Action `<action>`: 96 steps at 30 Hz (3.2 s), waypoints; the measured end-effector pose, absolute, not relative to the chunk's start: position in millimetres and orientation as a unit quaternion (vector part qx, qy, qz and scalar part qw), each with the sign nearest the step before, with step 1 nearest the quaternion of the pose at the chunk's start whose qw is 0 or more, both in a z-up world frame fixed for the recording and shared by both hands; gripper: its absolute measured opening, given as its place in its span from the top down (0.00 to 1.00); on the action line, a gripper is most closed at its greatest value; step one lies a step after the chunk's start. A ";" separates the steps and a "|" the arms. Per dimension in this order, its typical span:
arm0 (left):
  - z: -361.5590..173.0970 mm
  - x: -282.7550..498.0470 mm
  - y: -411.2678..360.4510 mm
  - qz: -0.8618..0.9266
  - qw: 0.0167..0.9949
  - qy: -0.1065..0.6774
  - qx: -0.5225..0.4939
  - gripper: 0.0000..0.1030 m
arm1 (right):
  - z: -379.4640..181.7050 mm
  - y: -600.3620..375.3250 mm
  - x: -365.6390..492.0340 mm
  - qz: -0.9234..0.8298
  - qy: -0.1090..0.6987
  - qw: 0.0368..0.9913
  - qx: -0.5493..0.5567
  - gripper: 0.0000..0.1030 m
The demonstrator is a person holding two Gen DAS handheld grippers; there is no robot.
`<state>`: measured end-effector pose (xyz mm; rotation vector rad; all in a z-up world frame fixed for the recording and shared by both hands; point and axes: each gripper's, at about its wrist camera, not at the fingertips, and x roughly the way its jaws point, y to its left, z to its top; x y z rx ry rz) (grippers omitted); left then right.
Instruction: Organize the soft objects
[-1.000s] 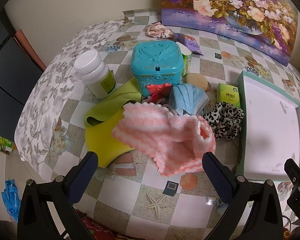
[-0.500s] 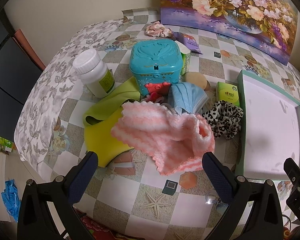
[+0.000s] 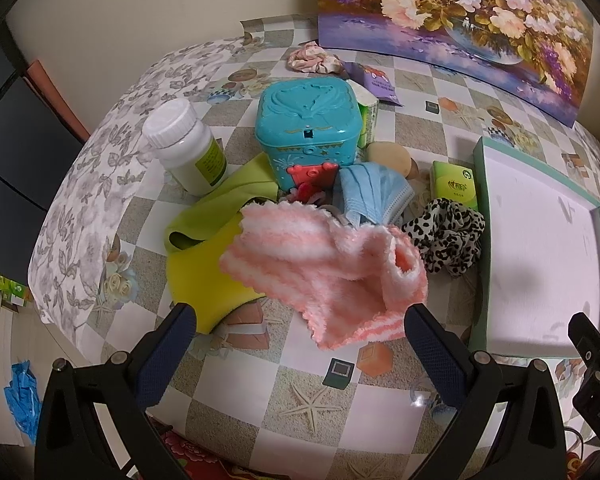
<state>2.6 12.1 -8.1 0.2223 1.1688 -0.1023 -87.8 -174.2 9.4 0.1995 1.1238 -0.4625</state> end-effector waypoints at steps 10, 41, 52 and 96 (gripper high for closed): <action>-7.3 3.2 11.6 -0.049 0.826 0.551 0.106 0.00 | 9.8 -177.6 -88.5 -0.215 0.528 0.816 0.093 0.00; 10.5 40.8 89.1 -0.008 0.847 0.532 -0.004 0.00 | 9.6 -127.4 -47.6 -0.088 0.504 0.846 0.150 0.00; -19.5 57.5 115.9 -0.019 0.827 0.562 -0.024 0.00 | -13.9 -82.1 -21.0 -0.035 0.532 0.838 0.114 0.09; -42.9 59.0 136.0 -0.023 0.809 0.587 -0.028 0.00 | -27.8 -61.3 -10.4 0.015 0.538 0.833 0.130 0.89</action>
